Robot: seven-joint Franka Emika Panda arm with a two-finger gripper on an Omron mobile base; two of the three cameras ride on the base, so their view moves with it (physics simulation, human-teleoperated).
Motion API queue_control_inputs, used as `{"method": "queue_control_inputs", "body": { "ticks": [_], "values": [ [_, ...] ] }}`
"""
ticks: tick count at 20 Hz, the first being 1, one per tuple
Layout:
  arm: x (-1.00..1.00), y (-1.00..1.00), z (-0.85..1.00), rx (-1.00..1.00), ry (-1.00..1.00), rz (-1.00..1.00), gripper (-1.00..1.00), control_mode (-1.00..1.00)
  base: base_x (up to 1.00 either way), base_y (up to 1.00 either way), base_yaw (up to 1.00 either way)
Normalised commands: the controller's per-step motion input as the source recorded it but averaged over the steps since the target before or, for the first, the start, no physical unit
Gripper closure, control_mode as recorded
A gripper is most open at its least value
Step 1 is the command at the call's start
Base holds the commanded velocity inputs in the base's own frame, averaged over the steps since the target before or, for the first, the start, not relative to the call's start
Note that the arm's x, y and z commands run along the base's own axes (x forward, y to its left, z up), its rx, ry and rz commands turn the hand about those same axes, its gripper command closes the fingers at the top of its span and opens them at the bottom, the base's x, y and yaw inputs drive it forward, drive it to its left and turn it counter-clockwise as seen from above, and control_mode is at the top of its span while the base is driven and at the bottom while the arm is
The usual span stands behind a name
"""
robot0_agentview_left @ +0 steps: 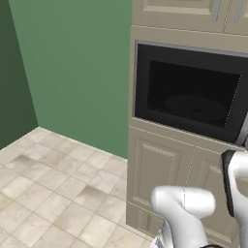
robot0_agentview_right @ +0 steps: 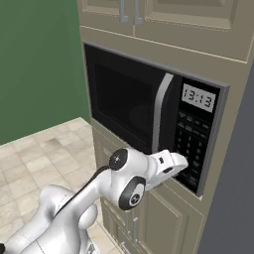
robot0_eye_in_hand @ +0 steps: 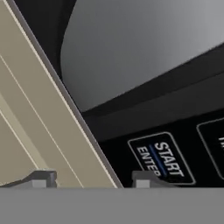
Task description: Place the microwavable item in the microwave. Then, close the microwave door and press the start button.
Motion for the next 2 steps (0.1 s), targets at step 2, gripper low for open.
{"method": "queue_control_inputs", "body": {
  "ticks": [2],
  "values": [
    [0.25,-0.29,-0.07,0.00,-0.14,0.06,-1.00,-1.00,0.00,0.00,0.00]
  ]
}}
